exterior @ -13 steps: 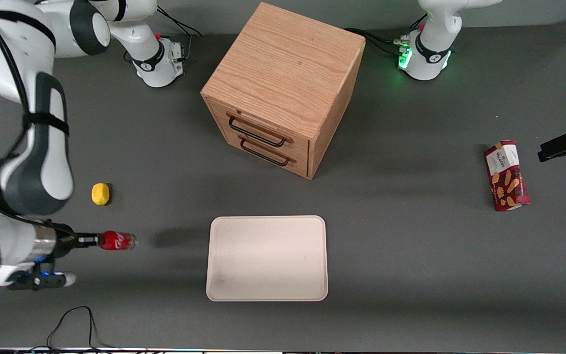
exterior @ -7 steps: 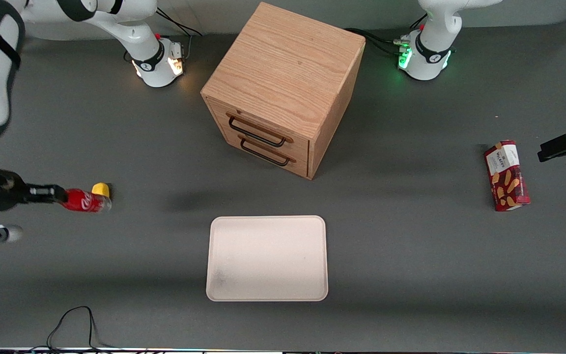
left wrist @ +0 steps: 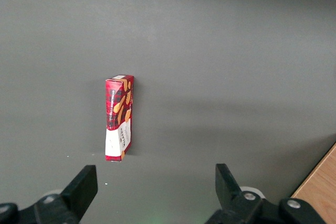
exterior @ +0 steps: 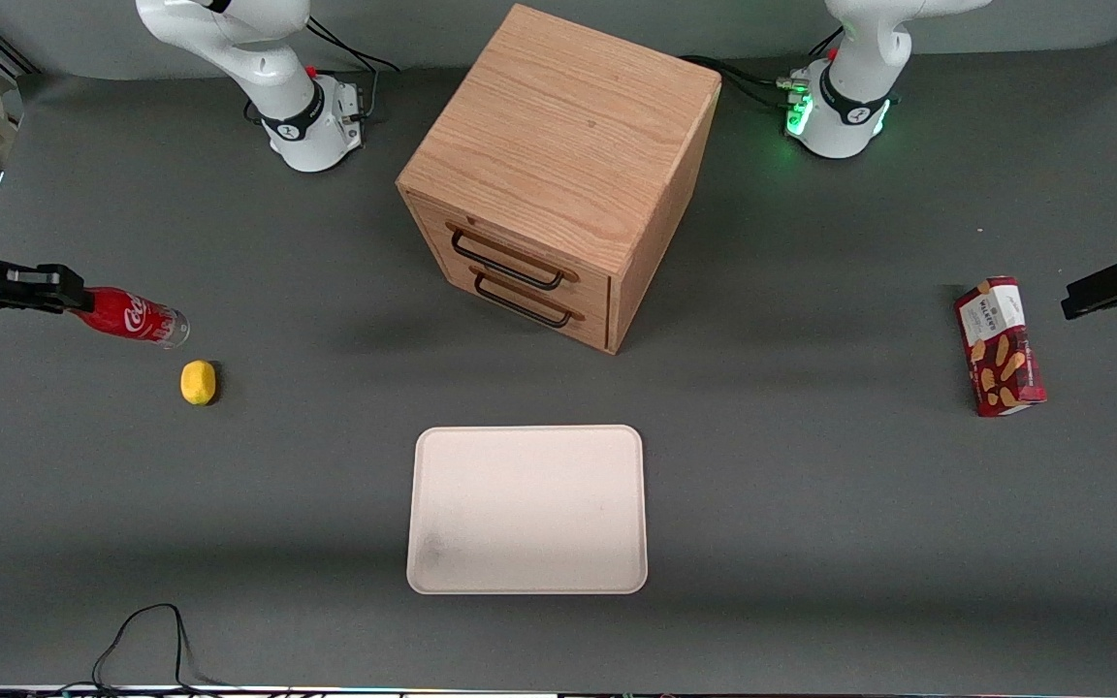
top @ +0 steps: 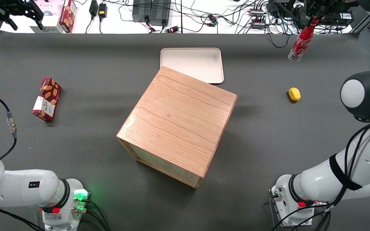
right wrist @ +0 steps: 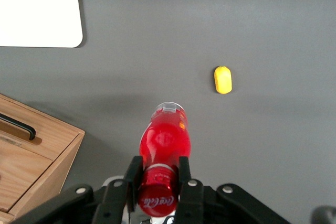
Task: Place coke bottle on tray
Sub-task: 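Lift the bottle and carry it past the yellow block, then lower the held bottle onto the corner of the white tray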
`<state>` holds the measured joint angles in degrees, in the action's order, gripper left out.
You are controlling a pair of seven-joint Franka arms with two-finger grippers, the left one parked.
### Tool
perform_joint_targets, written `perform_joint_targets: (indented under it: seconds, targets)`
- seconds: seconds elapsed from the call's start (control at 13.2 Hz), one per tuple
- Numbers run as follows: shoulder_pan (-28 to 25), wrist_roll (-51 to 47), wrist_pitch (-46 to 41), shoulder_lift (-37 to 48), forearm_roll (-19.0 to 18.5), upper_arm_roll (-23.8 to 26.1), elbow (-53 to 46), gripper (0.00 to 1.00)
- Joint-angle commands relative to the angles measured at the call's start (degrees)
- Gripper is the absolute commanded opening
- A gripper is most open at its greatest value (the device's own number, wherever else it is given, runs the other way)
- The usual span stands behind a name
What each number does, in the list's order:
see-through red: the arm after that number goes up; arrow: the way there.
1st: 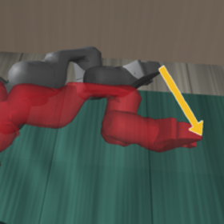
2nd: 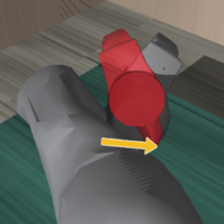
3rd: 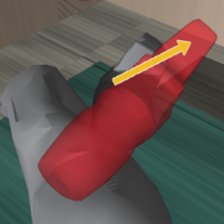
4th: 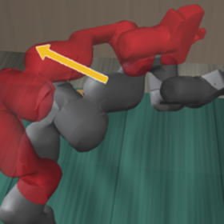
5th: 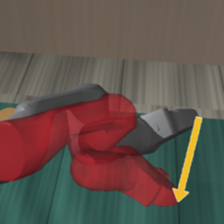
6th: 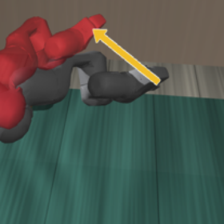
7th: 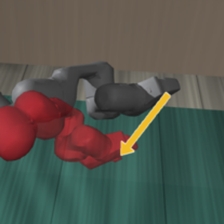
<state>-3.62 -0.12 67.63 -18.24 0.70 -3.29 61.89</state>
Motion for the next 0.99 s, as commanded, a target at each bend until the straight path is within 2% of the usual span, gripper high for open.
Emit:
perform_joint_targets:
  seconds: [0.0, 0.23, 0.53, 0.76, 0.91]
  targets:
    - [-1.55, -1.63, 1.63, 2.24, -0.96, 0.30, 3.68, 0.00]
    - [-5.67, -6.63, 2.68, 0.58, -0.35, 0.56, 3.59, 0.00]
    - [-12.45, -19.63, 7.23, -5.73, -0.44, 0.56, -0.07, 0.00]
    - [-13.51, -25.09, 8.57, -13.90, -0.44, 3.54, -7.98, 0.00]
    - [-13.60, -32.19, 14.69, -18.31, -0.44, 5.47, -10.46, 0.00]
